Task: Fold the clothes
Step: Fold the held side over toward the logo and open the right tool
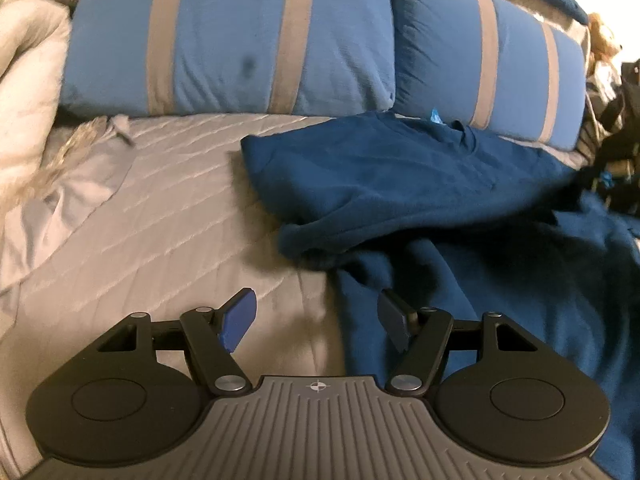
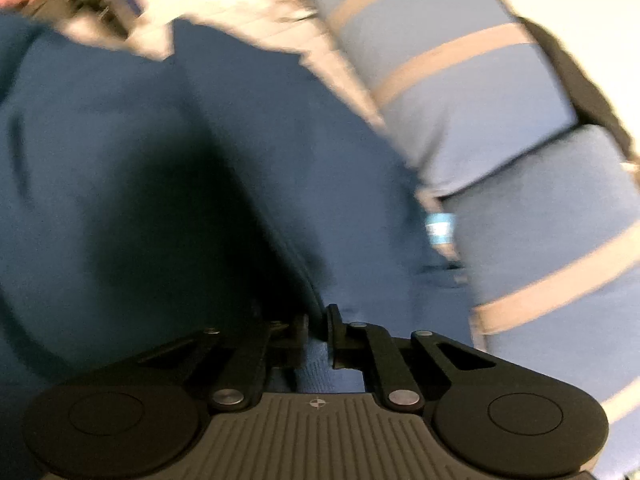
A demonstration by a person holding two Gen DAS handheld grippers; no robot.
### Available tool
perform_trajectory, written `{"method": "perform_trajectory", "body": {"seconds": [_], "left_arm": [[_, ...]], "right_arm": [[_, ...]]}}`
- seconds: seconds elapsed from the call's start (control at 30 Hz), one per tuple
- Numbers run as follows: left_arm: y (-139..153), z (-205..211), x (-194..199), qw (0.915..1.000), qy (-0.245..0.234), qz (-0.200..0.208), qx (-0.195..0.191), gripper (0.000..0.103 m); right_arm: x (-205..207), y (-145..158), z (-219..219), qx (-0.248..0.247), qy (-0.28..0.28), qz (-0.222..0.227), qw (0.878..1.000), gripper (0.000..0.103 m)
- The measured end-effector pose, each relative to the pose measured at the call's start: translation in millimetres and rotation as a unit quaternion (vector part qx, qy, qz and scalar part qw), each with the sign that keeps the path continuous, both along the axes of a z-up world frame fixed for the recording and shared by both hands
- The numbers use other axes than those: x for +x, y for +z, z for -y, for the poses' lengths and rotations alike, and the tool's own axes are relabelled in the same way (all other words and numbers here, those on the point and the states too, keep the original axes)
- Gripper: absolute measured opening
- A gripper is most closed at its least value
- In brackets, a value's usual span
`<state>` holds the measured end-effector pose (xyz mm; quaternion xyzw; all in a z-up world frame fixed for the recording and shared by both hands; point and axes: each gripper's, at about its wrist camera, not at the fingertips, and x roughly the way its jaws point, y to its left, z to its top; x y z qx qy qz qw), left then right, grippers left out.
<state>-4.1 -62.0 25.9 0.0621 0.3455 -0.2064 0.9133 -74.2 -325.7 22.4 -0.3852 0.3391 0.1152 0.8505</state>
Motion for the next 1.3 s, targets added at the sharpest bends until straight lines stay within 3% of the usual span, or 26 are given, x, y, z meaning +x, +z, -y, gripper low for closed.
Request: {"method": "perform_trajectory", "body": {"seconds": [0.17,0.37,0.5,0.63,0.77,1.0,1.3], "left_arm": [[-2,22,18,0.9993,-0.022,0.018,0.025,0.066],[-4,28,35,0.9997,-0.006,0.021,0.005,0.065],[-6,26,40,0.9998,-0.003,0.015,-0.01,0.052],[-5,28,40,0.9997,-0.009,0.021,0.001,0.032],[3,33,40,0.9984,-0.003,0.044,0.035,0.013],[24,49,32,0.9837,0.017,0.093,0.153,0.011],[11,55,29,0.9783,0.018,0.088,0.187,0.011]], "right_arm": [[5,37,1,-0.003,-0.023,0.05,0.998,0.009],[12,58,1,-0.022,-0.037,0.082,0.996,0.009],[18,73,9,-0.014,-0.064,0.11,0.992,0.009],[23,95,16,-0.015,-0.088,0.152,0.984,0.009],[25,115,25,-0.019,-0.114,0.189,0.975,0.009],[12,106,31,-0.023,-0.115,0.166,0.979,0.009],[-20,67,29,-0.028,-0.128,0.114,0.985,0.009]]}}
